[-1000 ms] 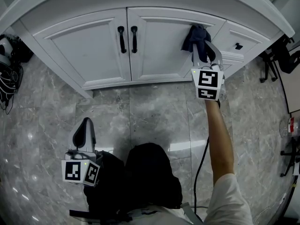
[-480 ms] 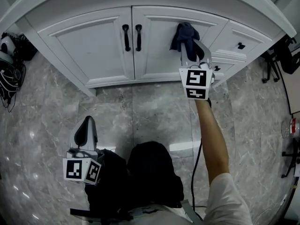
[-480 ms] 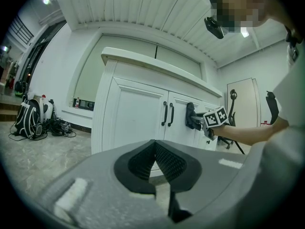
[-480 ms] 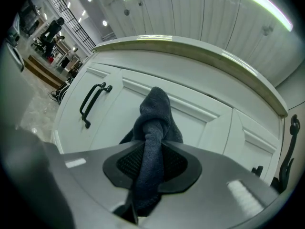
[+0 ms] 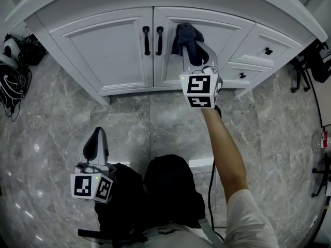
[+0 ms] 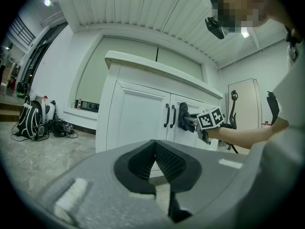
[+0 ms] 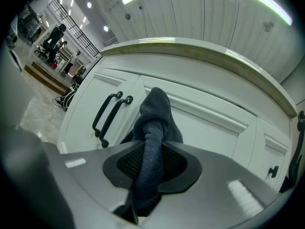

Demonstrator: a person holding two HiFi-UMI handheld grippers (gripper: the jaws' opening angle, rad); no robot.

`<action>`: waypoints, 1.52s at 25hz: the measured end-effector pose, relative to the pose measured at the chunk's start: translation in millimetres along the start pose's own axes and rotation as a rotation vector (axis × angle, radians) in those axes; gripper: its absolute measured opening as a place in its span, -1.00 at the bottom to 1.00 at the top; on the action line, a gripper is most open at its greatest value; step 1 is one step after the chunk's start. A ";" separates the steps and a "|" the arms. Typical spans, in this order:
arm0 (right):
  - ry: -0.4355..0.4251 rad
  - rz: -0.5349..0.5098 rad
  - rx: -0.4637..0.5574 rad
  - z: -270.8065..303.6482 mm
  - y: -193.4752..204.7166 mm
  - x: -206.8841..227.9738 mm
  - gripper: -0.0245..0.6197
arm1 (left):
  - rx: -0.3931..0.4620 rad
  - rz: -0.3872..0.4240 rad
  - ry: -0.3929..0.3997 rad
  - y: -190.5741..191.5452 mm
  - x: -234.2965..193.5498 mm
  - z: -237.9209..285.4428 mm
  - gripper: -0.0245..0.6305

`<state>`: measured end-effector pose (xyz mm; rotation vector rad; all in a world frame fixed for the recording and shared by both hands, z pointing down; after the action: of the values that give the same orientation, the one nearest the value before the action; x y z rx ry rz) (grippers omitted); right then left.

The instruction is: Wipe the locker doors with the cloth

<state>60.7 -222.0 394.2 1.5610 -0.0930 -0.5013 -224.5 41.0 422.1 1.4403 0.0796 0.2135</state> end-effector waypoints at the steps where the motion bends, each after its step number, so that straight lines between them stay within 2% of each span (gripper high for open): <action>1: -0.007 0.001 -0.001 1.1 -0.2 -4.5 -0.67 | 0.000 0.000 -0.002 0.2 -0.7 -1.1 -0.92; 11: -0.092 0.009 -0.009 9.9 15.2 -38.4 -0.67 | -0.001 -0.002 -0.010 1.5 -5.8 -6.1 -0.92; 17: -0.141 -0.039 -0.071 10.6 41.8 -39.2 -0.67 | -0.007 0.002 -0.008 1.6 -3.2 -3.6 -0.92; 38: -0.045 -0.060 -0.129 -11.5 78.0 41.2 -0.66 | -0.013 0.020 0.012 -0.6 15.7 4.6 -0.92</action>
<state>121.2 -231.5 458.9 1.4302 -0.0469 -0.5790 -208.2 39.5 423.3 1.4272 0.0732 0.2387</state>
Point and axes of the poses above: the fingertips, and each gripper's own axes: z forward along the fingers, x to its right, y out of its underside, the point moved 9 cm from there along -z, backward along the fingers, and after that the axes turned 12 degrees about z, right-handed, at the moved point
